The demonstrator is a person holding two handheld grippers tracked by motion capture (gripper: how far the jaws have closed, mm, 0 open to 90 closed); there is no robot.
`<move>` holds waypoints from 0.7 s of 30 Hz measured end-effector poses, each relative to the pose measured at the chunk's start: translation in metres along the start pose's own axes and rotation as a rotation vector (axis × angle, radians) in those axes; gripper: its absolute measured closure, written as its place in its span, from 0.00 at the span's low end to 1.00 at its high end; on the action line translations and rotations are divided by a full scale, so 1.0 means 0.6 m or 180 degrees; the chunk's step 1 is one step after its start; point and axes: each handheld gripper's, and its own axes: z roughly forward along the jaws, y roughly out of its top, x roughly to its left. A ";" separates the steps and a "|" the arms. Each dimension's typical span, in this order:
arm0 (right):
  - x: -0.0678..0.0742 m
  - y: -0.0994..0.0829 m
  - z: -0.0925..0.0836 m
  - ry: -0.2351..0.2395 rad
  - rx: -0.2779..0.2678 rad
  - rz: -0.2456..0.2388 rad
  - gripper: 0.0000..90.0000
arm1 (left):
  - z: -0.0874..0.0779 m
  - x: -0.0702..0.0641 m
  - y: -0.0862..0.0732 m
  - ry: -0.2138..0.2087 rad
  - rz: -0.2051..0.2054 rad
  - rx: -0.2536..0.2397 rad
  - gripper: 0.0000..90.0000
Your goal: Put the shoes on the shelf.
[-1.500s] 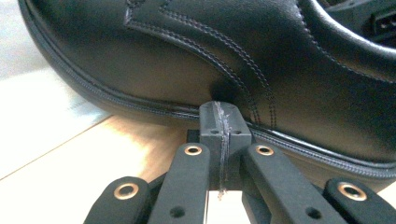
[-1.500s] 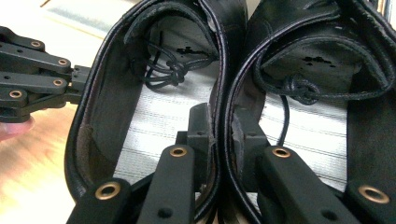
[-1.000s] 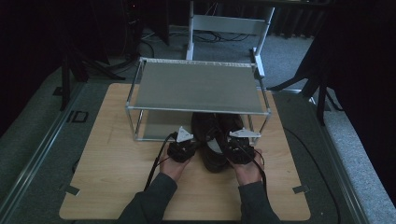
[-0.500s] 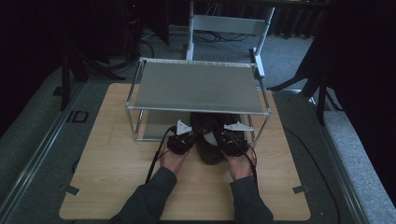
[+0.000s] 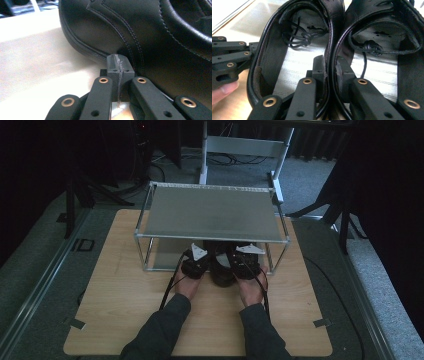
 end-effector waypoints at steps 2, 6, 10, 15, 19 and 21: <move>0.002 0.001 0.007 -0.0031 -0.0034 0.0008 0.89 | 0.006 0.000 0.000 0.0079 0.0000 -0.0019 1.00; 0.005 0.004 0.019 -0.0071 -0.0082 0.0041 0.89 | 0.017 -0.001 0.003 0.0220 -0.0009 -0.0083 1.00; 0.008 0.007 0.028 -0.0125 -0.0143 0.0070 0.89 | 0.027 -0.001 0.002 0.0353 -0.0012 -0.0165 1.00; 0.012 0.008 0.042 -0.0187 -0.0204 0.0046 0.89 | 0.039 0.000 0.000 0.0479 -0.0012 -0.0200 1.00; 0.016 0.009 0.047 -0.0244 -0.0225 0.0064 0.89 | 0.045 0.002 0.001 0.0485 0.0050 -0.0213 1.00; 0.018 0.009 0.048 -0.0284 -0.0243 0.0078 0.89 | 0.048 0.001 0.004 0.0511 0.0071 -0.0205 1.00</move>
